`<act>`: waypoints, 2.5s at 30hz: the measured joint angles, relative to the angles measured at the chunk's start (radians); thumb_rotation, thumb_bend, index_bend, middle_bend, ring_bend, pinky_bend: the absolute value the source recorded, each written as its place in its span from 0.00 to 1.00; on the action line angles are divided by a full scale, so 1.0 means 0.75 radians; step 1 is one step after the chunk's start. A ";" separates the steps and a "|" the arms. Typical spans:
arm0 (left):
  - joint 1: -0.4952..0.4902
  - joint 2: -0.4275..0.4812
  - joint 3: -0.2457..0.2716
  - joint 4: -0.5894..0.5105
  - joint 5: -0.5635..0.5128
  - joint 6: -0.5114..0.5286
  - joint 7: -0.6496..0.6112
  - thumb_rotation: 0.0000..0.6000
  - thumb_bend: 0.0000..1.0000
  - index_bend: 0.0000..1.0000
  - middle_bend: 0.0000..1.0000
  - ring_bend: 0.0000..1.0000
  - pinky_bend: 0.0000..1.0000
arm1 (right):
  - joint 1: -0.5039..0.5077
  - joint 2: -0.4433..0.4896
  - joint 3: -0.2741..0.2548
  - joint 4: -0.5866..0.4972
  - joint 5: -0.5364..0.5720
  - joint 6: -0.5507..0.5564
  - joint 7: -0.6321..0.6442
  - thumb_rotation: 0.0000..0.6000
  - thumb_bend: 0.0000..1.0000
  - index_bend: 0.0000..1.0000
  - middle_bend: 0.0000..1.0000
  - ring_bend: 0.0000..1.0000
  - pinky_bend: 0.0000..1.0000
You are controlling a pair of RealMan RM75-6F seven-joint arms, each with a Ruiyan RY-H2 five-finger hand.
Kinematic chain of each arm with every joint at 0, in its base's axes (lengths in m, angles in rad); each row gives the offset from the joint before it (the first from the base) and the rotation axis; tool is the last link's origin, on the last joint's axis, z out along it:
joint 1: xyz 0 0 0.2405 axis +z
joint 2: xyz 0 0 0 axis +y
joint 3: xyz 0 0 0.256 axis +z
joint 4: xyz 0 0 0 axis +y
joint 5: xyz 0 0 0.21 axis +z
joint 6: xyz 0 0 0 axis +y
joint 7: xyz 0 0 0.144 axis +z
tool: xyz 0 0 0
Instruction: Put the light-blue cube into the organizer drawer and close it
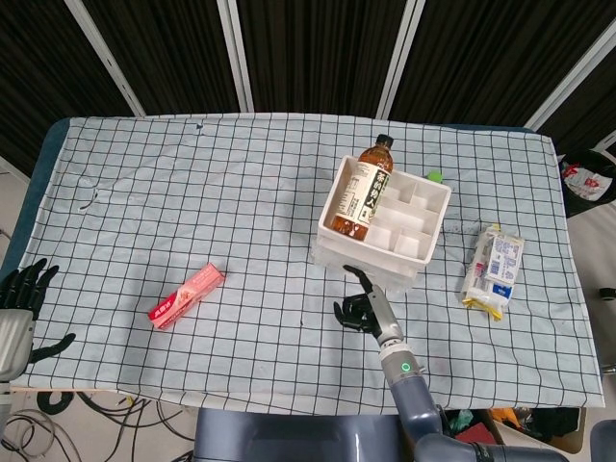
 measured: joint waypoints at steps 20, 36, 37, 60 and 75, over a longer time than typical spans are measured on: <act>-0.002 -0.005 -0.006 0.012 0.017 0.019 -0.020 1.00 0.01 0.00 0.00 0.00 0.00 | -0.049 0.082 -0.191 -0.143 -0.257 0.064 -0.121 1.00 0.41 0.00 0.79 0.83 0.77; -0.001 -0.012 -0.006 0.017 0.027 0.030 -0.029 1.00 0.01 0.00 0.00 0.00 0.00 | -0.057 0.214 -0.199 -0.230 -0.363 0.187 -0.340 1.00 0.41 0.03 0.79 0.83 0.77; -0.001 -0.012 -0.006 0.017 0.027 0.031 -0.029 1.00 0.01 0.00 0.00 0.00 0.00 | -0.056 0.219 -0.193 -0.228 -0.341 0.185 -0.343 1.00 0.41 0.05 0.79 0.83 0.77; -0.003 -0.012 -0.005 0.015 0.021 0.023 -0.028 1.00 0.01 0.00 0.00 0.00 0.00 | -0.037 0.233 -0.135 -0.147 -0.197 0.164 -0.324 1.00 0.41 0.42 0.79 0.83 0.77; -0.004 -0.012 -0.004 0.014 0.017 0.017 -0.022 1.00 0.01 0.00 0.00 0.00 0.00 | -0.078 0.281 -0.229 -0.244 -0.297 0.151 -0.307 1.00 0.41 0.21 0.79 0.83 0.77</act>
